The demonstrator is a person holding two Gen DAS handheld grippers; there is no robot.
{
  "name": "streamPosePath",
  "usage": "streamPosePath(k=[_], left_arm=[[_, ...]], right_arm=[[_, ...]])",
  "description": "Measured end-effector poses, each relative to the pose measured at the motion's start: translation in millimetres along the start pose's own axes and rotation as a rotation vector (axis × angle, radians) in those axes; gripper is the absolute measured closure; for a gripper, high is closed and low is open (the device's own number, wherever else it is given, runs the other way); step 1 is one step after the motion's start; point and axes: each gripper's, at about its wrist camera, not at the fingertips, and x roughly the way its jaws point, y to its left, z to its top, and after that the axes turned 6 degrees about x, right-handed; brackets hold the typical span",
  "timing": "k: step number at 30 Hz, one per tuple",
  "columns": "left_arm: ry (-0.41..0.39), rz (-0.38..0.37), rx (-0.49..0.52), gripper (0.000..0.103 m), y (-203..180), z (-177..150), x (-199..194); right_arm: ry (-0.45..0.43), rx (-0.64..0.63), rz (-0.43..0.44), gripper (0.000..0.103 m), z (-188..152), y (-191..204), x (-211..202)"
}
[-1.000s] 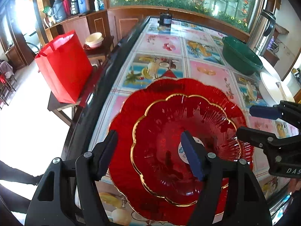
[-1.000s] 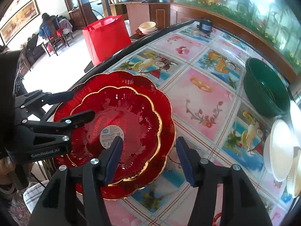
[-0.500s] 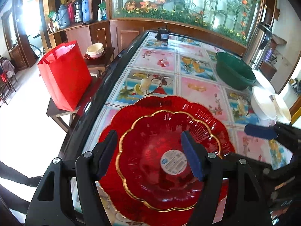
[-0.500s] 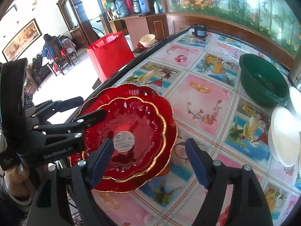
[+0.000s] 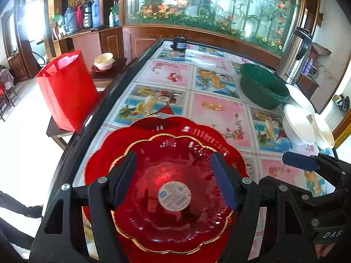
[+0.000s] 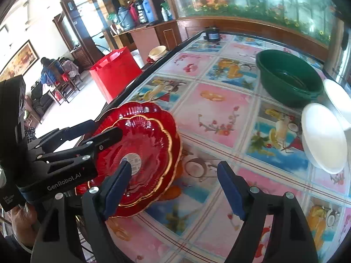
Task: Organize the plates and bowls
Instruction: 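Move both tools toward the white paper bowls beside the green basin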
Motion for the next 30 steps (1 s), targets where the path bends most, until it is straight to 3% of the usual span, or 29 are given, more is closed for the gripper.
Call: streamPosePath(k=[30], left_arm=[[0.026, -0.089, 0.071, 0.033, -75.5, 27.0, 28.8]], right_arm=[[-0.029, 0.132, -0.026, 0.021, -3.7, -72.7, -30.5]])
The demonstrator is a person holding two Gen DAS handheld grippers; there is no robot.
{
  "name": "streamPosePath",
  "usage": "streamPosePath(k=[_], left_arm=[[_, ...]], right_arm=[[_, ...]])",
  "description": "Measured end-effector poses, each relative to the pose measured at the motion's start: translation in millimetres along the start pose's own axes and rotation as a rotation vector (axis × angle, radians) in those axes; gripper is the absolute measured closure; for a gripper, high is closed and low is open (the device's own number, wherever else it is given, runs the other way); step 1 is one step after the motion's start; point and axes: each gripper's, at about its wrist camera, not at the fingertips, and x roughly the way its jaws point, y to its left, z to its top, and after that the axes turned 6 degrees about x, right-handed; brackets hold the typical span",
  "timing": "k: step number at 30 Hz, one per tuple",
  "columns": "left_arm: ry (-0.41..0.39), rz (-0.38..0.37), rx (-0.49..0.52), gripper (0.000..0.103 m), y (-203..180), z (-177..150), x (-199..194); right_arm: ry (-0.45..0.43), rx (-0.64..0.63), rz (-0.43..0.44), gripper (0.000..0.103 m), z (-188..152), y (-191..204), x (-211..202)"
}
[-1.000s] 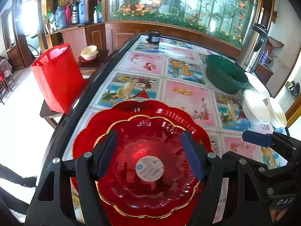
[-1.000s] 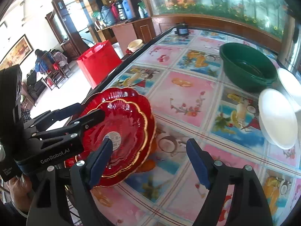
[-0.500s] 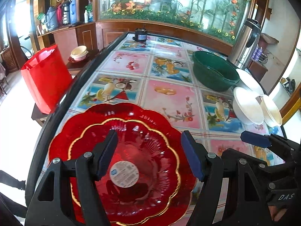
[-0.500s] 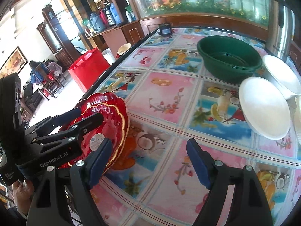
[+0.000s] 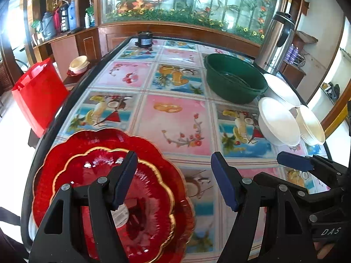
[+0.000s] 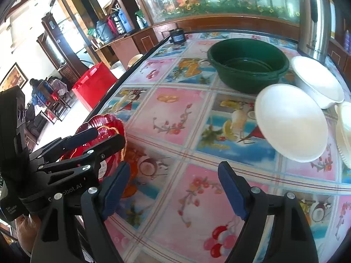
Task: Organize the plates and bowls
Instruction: 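Move both tools toward the white paper bowls beside the green basin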
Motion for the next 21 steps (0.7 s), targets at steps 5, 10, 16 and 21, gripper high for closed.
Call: streamPosePath(k=[5, 10, 16, 21], left_arm=[[0.012, -0.022, 0.019, 0.033, -15.4, 9.4, 9.5], [0.019, -0.033, 0.053, 0.033, -33.4, 22.0, 18.0], [0.038, -0.056, 0.083, 0.033, -49.4, 42.2, 27.1], [0.035, -0.045, 0.104, 0.033, -57.5, 63.3, 33.0]], right_arm=[[-0.007, 0.013, -0.029, 0.021, 5.3, -18.7, -8.5], [-0.023, 0.02, -0.046, 0.021, 15.1, -34.3, -18.6], [-0.053, -0.037, -0.095, 0.021, 37.2, -48.3, -27.7], [-0.075, -0.023, -0.112, 0.021, 65.7, -71.4, -31.2]])
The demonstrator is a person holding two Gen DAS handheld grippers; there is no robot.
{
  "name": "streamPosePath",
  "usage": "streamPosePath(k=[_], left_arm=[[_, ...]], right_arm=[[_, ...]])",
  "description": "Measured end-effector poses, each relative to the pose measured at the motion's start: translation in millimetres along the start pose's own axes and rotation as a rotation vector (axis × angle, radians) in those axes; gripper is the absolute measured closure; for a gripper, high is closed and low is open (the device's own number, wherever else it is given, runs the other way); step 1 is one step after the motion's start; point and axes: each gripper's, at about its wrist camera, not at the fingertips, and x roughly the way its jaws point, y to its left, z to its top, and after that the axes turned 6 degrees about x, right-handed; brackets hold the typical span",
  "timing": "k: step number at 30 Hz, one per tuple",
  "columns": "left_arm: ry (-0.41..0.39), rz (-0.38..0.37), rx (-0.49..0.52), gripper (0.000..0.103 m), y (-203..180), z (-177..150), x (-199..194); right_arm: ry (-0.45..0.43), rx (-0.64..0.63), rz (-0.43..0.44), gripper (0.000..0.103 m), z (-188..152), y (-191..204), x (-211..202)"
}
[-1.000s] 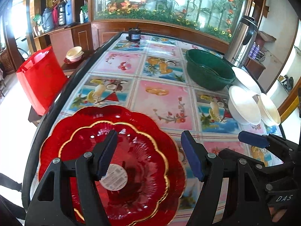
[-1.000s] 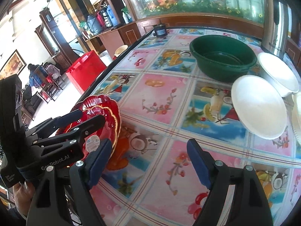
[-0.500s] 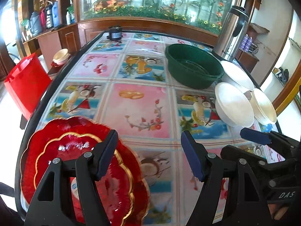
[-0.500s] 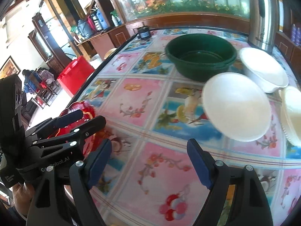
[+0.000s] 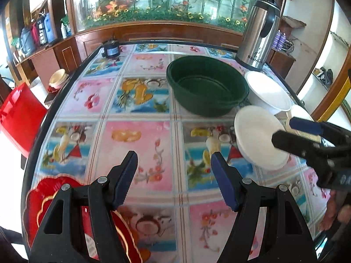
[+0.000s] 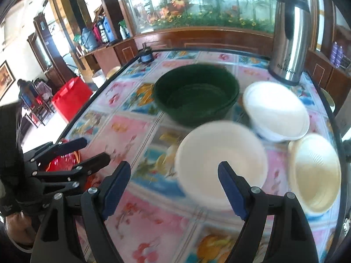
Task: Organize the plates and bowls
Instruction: 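Move both tools toward the white paper bowls beside the green basin, then close both tools on the rim of the green plastic basin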
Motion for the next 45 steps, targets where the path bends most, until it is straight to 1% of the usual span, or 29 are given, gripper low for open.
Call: streamPosePath(k=[5, 7, 10, 13, 17, 24, 30, 33, 38, 41, 45], left_arm=[[0.014, -0.02, -0.014, 0.033, -1.9, 25.1, 13.1], [0.02, -0.011, -0.016, 0.033, -2.4, 34.6, 18.4], [0.033, -0.018, -0.02, 0.033, -2.5, 48.8, 29.9], [0.046, -0.002, -0.029, 0.033, -0.7, 60.5, 43.2], [0.065, 0.002, -0.052, 0.033, 3.1, 72.1, 60.1], [0.068, 0.012, -0.082, 0.033, 6.8, 90.5, 80.5], [0.091, 0.018, -0.1, 0.033, 9.5, 99.0, 100.0], [0.099, 0.023, -0.105, 0.033, 10.6, 100.8, 108.2], [0.114, 0.027, -0.105, 0.033, 8.8, 104.2, 119.2], [0.115, 0.026, -0.103, 0.033, 7.5, 105.5, 122.4], [0.12, 0.013, -0.11, 0.033, 7.3, 106.2, 127.9]], right_arm=[[-0.017, 0.025, 0.001, 0.021, 25.7, -20.0, 8.7], [-0.019, 0.04, 0.009, 0.021, 35.0, -26.6, 11.6], [-0.014, 0.062, 0.013, 0.021, 51.2, -38.1, 18.6], [0.003, 0.087, 0.029, 0.021, 66.2, -48.4, 28.7], [0.025, 0.092, 0.02, 0.021, 78.4, -56.4, 44.3], [0.025, 0.089, 0.047, 0.021, 98.6, -65.5, 64.0], [0.031, 0.081, 0.041, 0.022, 115.4, -71.3, 81.3], [0.044, 0.076, 0.044, 0.028, 120.9, -73.2, 91.1], [0.064, 0.07, 0.054, 0.031, 125.8, -71.5, 105.5], [0.076, 0.076, 0.047, 0.031, 127.0, -74.3, 113.8], [0.085, 0.083, 0.052, 0.036, 126.3, -77.3, 118.6]])
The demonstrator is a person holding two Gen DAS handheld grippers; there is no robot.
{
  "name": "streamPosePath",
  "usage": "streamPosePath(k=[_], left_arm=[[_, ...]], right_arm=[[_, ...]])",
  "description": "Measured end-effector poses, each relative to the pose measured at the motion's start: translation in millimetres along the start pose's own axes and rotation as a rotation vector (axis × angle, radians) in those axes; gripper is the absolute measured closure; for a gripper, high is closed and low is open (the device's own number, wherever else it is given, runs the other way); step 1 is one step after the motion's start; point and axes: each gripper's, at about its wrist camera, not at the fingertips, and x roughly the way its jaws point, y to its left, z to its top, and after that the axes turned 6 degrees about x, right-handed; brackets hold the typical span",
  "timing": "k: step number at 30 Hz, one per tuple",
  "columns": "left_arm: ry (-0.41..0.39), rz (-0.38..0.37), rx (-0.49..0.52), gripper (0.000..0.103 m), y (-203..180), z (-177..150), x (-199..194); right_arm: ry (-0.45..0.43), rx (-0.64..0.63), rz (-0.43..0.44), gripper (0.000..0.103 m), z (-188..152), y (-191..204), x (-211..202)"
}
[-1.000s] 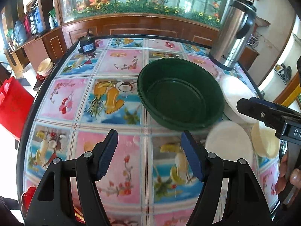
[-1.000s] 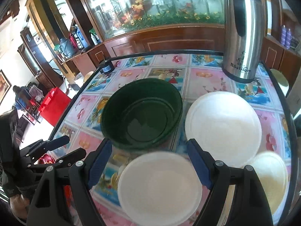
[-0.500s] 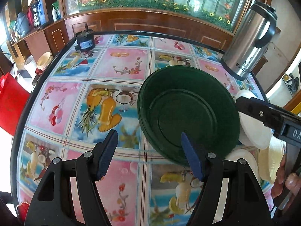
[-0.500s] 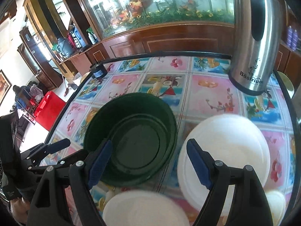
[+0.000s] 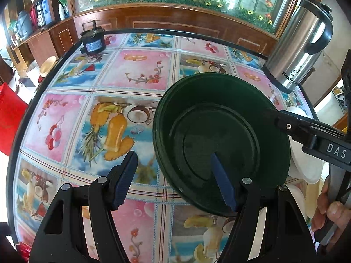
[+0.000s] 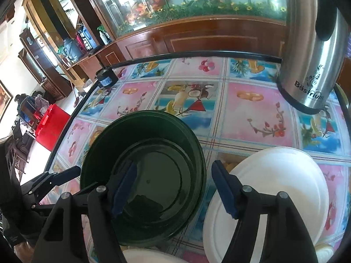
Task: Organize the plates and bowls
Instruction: 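Close both tools on the rim of the green plastic basin, then lift and carry the green basin over the stacked red plates with both tools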
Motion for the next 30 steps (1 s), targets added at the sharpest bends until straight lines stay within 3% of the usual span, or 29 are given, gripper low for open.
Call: streamPosePath(k=[13, 20, 24, 25, 27, 30], left_arm=[[0.015, 0.022, 0.006, 0.033, -3.3, 1.0, 14.3], [0.003, 0.047, 0.001, 0.033, -2.6, 5.5, 17.3], [0.009, 0.061, 0.004, 0.033, -1.9, 6.8, 21.8], [0.007, 0.064, 0.006, 0.035, -1.8, 6.9, 22.2], [0.007, 0.05, 0.008, 0.061, -1.7, 6.4, 23.8], [0.007, 0.058, 0.003, 0.075, 1.4, 6.0, 26.1]], right_arm=[[0.009, 0.043, 0.037, 0.039, 0.3, -10.0, 6.7], [0.01, 0.018, 0.01, 0.039, -1.2, -8.9, 6.6], [0.016, 0.006, -0.006, 0.054, -1.5, -8.9, 8.1], [0.02, 0.003, -0.01, 0.058, -1.7, -9.1, 8.9], [0.024, -0.001, -0.017, 0.07, -2.5, -9.9, 10.4], [0.022, -0.009, -0.022, 0.078, -4.6, -10.6, 10.4]])
